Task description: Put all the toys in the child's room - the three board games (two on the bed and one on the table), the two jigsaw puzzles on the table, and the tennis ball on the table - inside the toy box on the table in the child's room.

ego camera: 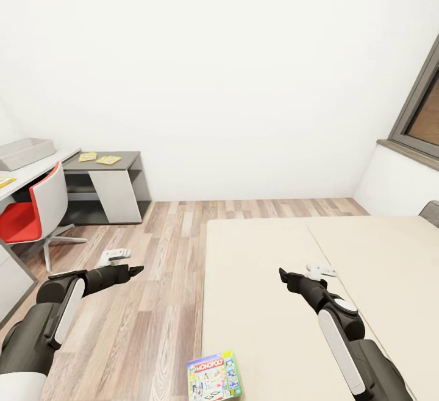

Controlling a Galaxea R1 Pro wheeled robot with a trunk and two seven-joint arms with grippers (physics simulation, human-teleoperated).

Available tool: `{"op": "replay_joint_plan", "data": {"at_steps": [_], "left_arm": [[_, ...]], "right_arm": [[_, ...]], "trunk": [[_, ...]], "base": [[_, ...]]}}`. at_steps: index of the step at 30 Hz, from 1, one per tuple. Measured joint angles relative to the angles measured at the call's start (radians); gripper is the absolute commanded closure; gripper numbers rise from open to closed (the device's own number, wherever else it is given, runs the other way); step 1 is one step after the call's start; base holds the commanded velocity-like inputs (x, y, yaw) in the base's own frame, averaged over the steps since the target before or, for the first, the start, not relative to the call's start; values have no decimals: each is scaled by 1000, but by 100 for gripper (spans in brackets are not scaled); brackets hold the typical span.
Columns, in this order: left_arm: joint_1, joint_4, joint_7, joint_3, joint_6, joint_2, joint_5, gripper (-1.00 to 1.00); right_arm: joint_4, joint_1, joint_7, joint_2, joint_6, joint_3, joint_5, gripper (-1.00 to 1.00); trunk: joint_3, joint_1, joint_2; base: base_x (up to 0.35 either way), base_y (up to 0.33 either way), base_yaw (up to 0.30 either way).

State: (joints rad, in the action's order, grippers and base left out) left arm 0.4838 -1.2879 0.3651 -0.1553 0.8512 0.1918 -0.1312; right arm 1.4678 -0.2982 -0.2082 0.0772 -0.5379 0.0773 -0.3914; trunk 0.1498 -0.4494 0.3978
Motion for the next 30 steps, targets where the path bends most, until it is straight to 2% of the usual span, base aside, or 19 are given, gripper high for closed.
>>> {"op": "replay_joint_plan", "data": {"at_steps": [18,30], "left_arm": [[0,0,0,0,0,0,0,-100],[0,-1,0,0,-1,0,-1,-100]], "right_arm": [[1,0,0,0,1,2,-2,-100],[2,0,0,-8,1,15,-1,-100]], "trunk": [[0,0,0],[-12,0,0]], "base": [[0,0,-2],[0,0,-119]]}}
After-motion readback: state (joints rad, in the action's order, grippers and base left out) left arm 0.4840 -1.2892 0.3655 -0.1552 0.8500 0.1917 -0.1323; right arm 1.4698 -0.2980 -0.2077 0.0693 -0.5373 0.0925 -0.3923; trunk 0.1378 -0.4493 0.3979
